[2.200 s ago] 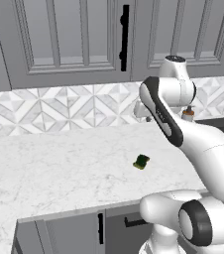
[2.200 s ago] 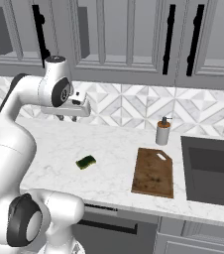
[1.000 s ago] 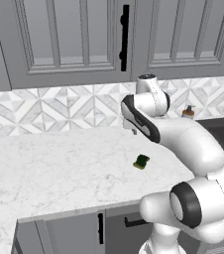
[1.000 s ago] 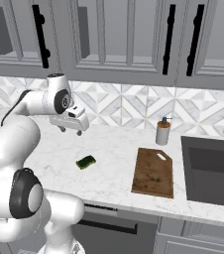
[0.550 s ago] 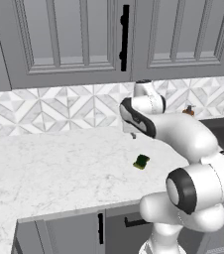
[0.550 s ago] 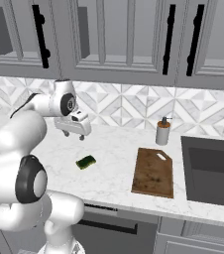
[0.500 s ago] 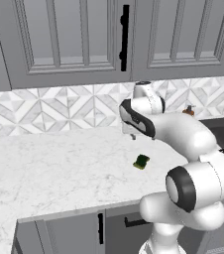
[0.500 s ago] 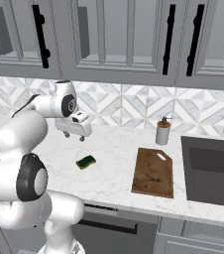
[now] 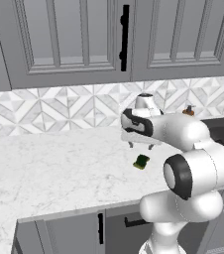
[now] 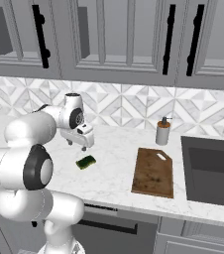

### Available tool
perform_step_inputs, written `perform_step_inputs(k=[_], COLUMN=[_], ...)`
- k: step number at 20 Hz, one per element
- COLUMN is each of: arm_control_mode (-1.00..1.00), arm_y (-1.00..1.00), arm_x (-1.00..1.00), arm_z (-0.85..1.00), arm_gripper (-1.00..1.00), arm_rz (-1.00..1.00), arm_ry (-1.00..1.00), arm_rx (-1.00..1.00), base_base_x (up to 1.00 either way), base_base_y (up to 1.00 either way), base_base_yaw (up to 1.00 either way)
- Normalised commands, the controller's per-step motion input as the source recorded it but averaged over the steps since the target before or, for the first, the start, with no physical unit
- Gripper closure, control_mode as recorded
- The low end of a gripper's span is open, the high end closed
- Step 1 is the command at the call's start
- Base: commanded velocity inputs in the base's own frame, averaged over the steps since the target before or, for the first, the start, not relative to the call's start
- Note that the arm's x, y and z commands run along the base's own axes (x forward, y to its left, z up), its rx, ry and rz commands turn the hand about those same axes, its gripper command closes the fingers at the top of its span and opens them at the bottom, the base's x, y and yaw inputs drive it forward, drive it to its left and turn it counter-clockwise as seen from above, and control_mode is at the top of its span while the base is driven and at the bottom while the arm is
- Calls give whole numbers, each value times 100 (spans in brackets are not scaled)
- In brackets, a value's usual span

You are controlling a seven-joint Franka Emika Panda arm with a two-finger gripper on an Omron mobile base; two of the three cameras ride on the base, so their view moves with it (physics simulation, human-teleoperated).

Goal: Pick up the sponge from the counter and clean the cutting board by briefly scrubbing or pressing down on the cutting board. Once finished, release the sponge.

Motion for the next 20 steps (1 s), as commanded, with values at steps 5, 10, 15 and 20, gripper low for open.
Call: perform_step_inputs(k=[5,10,15,20], arm_control_mode=[-100,-100,-100,-100], arm_y=[0,-7,-13,-25], arm_x=[15,7,11,0], arm_z=[-47,-36,-20,-16], arm_gripper=[-100,-100,-100,-100], arm_rz=[-9,-12,-11,-11], arm_ry=[1,0,0,0], arm_rx=[11,-6,-4,0], base_base_x=[0,0,0,0], base_base_y=[0,0,0,0], base_base_yaw=[0,0,0,0])
